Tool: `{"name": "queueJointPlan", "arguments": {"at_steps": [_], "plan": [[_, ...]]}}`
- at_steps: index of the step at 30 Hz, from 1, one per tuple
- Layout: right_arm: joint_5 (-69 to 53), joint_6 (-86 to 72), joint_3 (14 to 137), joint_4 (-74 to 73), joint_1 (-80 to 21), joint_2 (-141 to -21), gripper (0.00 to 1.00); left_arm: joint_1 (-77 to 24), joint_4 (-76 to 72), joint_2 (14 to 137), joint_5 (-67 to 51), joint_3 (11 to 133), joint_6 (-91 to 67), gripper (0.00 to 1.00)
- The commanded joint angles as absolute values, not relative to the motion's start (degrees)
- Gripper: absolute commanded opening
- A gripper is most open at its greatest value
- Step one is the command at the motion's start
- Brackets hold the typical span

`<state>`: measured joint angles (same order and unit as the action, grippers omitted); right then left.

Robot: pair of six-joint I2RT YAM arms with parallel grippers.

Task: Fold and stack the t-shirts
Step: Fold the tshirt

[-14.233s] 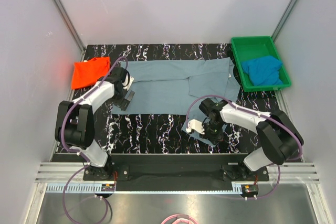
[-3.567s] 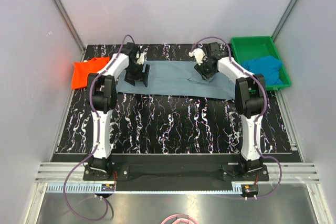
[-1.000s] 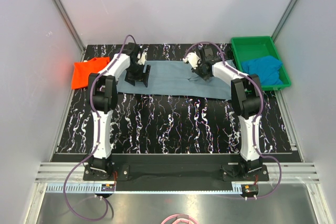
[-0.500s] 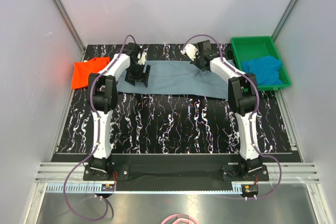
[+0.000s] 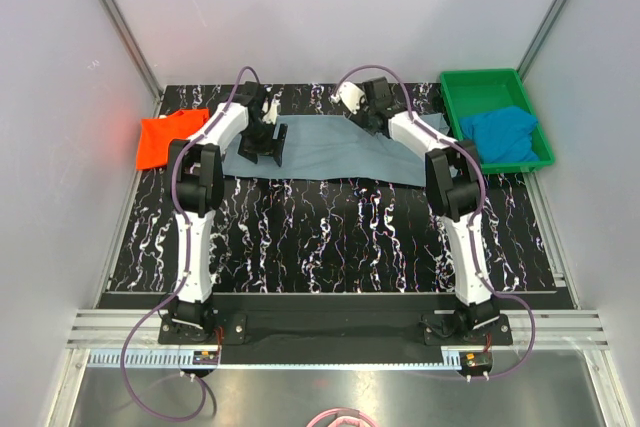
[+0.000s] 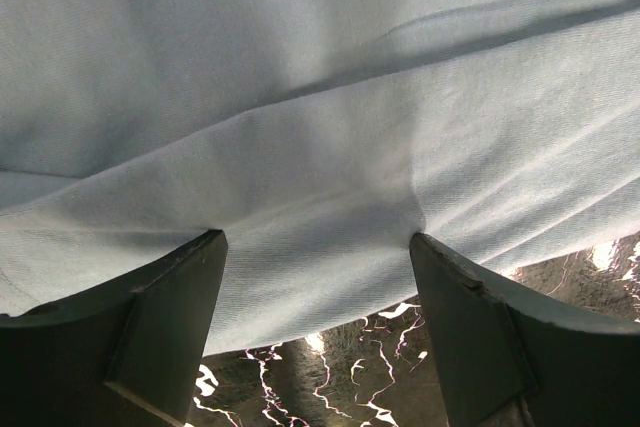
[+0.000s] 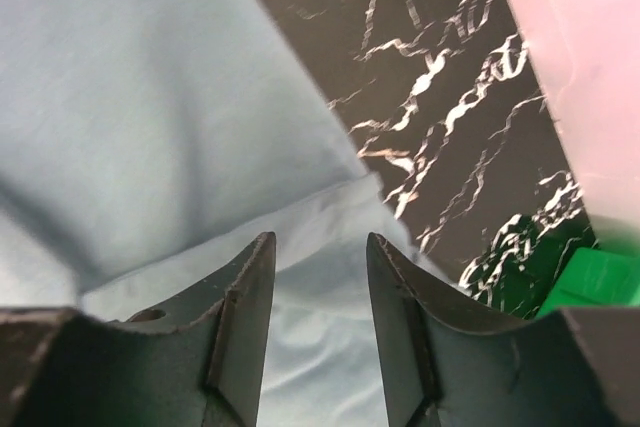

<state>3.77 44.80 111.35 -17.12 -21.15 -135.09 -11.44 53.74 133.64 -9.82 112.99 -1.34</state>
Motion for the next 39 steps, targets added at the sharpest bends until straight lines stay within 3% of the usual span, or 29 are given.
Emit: {"name": "queueJointPlan", "arguments": {"at_steps": [1,5,10,17,29,39], "plan": [[6.41,43.94,107.50,-10.99,-21.53,-127.02,0.49,-11.95,54.23,132.72,-10.28,111.53,-1.49,0.82],[7.65,45.35,100.21,-8.00,-21.18,-122.00,0.49,-11.95,54.23,132.89,-10.81,111.53,-1.58,0.82],[8.53,39.22,100.45,-12.21,-19.60,-119.09,0.49,-11.95,54.23,132.89,-10.37,111.45,-1.32,0.82],[0.19,16.98,108.11,-33.99,-11.87,-122.43,0.47,-11.69,54.49,130.70,-10.20,109.08,-0.88,0.82],[-12.12,9.84,91.59,-46.65,-6.86,-115.84,0.44,-10.55,55.02,128.15,-8.88,106.96,-0.44,0.82],[-14.06,9.67,82.89,-48.34,-6.86,-107.94,0.42,-10.63,55.11,127.18,-7.56,106.79,0.87,0.82]]}}
